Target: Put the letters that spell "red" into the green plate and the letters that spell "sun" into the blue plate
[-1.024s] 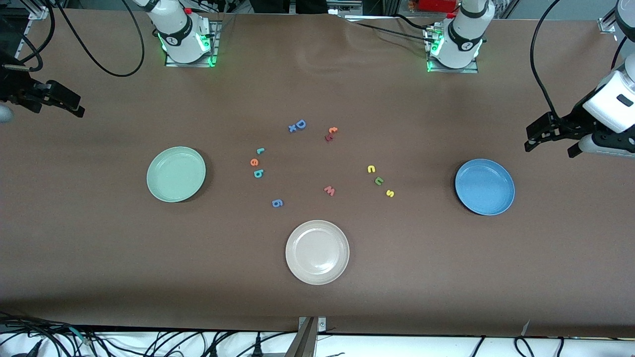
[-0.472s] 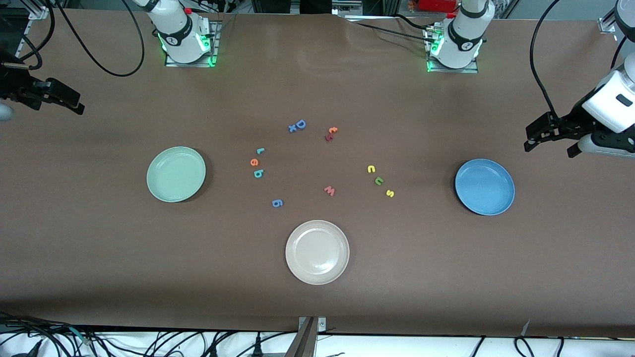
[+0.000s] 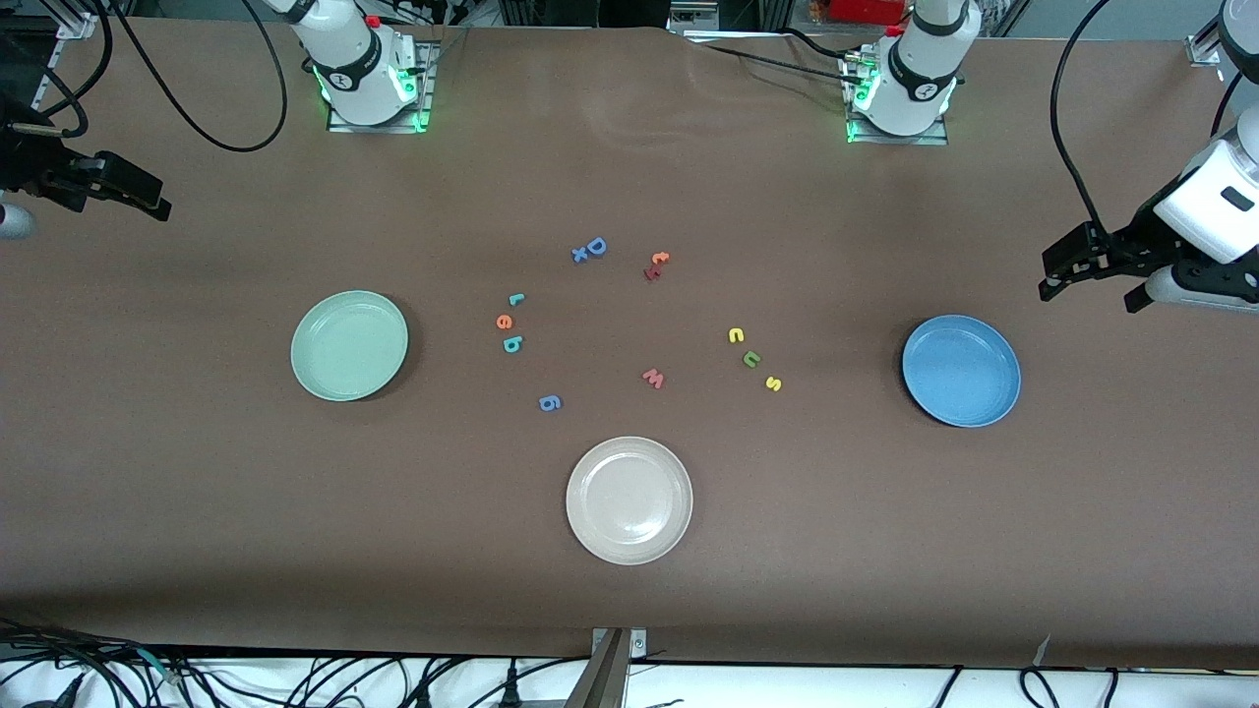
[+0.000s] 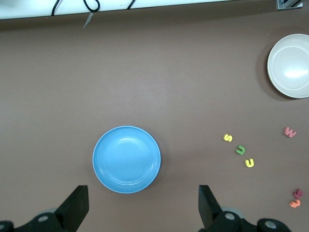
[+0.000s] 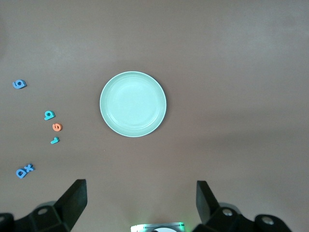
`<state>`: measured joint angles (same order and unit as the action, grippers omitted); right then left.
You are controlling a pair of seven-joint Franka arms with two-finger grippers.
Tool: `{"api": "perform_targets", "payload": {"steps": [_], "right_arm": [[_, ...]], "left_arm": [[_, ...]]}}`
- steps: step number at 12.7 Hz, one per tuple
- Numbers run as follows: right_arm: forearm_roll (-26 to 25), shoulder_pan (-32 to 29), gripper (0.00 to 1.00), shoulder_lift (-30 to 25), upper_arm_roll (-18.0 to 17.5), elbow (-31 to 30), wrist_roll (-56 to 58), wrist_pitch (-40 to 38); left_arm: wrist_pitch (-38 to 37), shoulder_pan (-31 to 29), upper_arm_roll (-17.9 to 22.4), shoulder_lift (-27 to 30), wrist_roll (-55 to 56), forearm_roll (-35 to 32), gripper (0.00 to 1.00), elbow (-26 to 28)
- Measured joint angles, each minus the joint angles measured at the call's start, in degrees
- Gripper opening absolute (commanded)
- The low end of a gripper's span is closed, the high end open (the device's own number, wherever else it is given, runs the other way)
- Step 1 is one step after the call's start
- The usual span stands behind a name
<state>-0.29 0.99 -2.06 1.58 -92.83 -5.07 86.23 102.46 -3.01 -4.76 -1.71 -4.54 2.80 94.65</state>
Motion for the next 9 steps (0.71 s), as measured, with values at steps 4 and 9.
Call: {"api": "perform_targets", "payload": {"steps": [4, 9], "right_arm": [[0.0, 0.0, 1.0, 0.0, 0.0, 0.0, 0.0, -0.6], [0.0, 0.0, 1.0, 0.0, 0.0, 0.0, 0.0, -1.4]], "left_arm": [[0.0, 0.0, 0.0, 0.0, 0.0, 0.0, 1.0, 0.0], [0.0, 0.0, 0.0, 0.0, 0.0, 0.0, 1.0, 0.0]]}}
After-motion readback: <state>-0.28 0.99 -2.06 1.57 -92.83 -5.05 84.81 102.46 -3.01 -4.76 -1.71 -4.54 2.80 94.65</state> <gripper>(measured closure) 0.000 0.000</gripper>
